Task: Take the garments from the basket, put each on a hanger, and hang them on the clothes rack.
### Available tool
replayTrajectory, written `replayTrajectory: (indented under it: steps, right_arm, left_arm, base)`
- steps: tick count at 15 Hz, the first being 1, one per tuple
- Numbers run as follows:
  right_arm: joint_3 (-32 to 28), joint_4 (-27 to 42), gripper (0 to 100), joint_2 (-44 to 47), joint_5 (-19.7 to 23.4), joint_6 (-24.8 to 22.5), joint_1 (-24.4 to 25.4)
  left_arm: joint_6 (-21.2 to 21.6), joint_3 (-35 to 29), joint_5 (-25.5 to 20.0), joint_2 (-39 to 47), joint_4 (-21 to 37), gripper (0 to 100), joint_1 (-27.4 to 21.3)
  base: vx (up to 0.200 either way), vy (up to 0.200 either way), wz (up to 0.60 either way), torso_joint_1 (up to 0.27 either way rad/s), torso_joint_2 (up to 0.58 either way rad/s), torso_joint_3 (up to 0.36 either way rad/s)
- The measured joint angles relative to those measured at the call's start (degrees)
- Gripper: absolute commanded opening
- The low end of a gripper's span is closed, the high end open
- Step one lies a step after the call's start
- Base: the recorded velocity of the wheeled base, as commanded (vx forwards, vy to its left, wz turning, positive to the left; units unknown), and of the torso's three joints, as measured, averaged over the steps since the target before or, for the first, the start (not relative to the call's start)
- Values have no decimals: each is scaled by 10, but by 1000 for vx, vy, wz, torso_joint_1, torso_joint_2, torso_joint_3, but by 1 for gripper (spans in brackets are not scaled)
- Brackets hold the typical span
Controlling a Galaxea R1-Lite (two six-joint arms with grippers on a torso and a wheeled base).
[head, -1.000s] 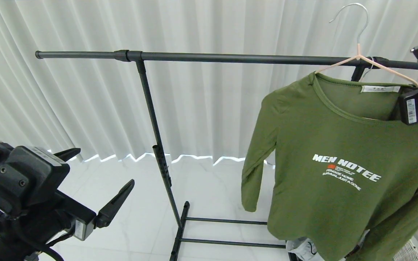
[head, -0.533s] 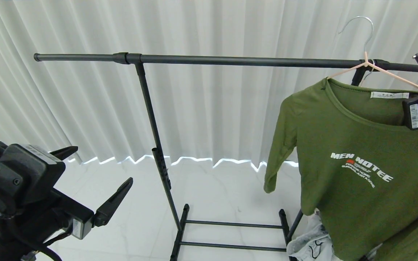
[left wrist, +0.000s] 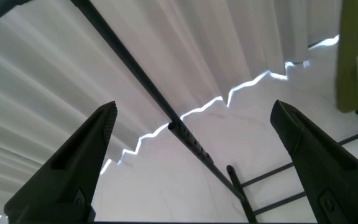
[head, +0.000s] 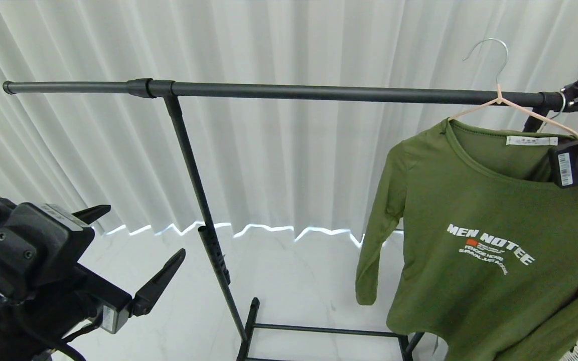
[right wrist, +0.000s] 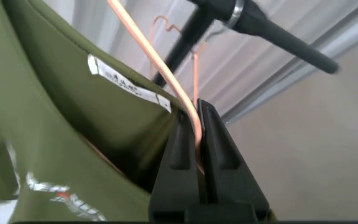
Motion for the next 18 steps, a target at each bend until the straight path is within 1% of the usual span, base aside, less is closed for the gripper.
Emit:
replayTrajectory:
  steps: [3,9,12,18]
  right_arm:
    - [4,-4,0,15,0,9,1]
    - [5,-38,0,65,-1,9,2]
    - [6,-41,0,87,-2,9,6]
    - [5,-52,0,103,-4,9,9]
  left_arm:
    - [0,0,-1,1,-1,100,0]
    - [4,-1,-1,4,0,100,-4]
    - [4,0,-1,4,0,100,-14]
    - [9,0,-1,4,0,100,-18]
  base:
    - [0,0,0,0,0,0]
    - [0,0,0,0,0,0]
    - [0,0,0,0,0,0]
    - [0,0,0,0,0,0]
